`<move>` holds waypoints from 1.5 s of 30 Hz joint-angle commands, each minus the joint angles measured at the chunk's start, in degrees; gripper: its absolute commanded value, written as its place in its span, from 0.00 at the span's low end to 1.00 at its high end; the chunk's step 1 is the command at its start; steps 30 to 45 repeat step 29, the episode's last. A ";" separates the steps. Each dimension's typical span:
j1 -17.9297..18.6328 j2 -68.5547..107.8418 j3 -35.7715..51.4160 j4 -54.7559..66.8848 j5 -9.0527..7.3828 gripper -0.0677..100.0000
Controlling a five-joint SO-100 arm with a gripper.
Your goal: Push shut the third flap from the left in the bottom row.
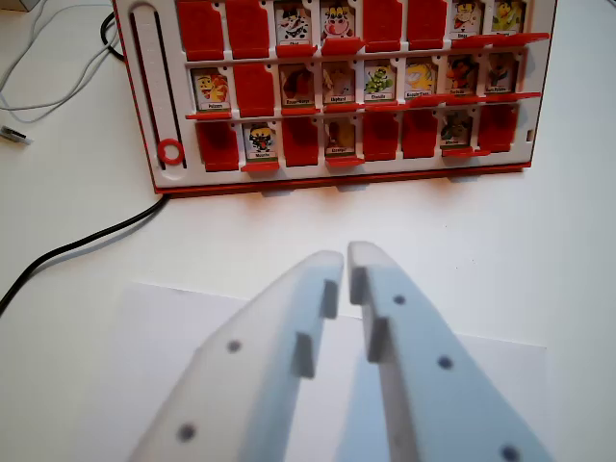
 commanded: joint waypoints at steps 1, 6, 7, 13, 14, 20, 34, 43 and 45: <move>-0.18 -0.18 -1.32 0.35 -0.44 0.00; -0.18 -0.18 -1.49 0.35 -0.09 0.00; -0.18 -0.18 -1.58 0.26 0.00 0.00; -0.18 -0.18 -1.76 0.35 -0.26 0.00; -0.18 -0.18 -1.76 0.35 -0.26 0.00; -0.18 -0.18 -1.93 0.53 -0.53 0.00; -0.18 -0.18 -2.37 0.88 -0.97 0.00; -0.18 -0.18 -2.37 0.88 -0.97 0.00; -0.18 -0.18 -2.37 0.88 -0.97 0.00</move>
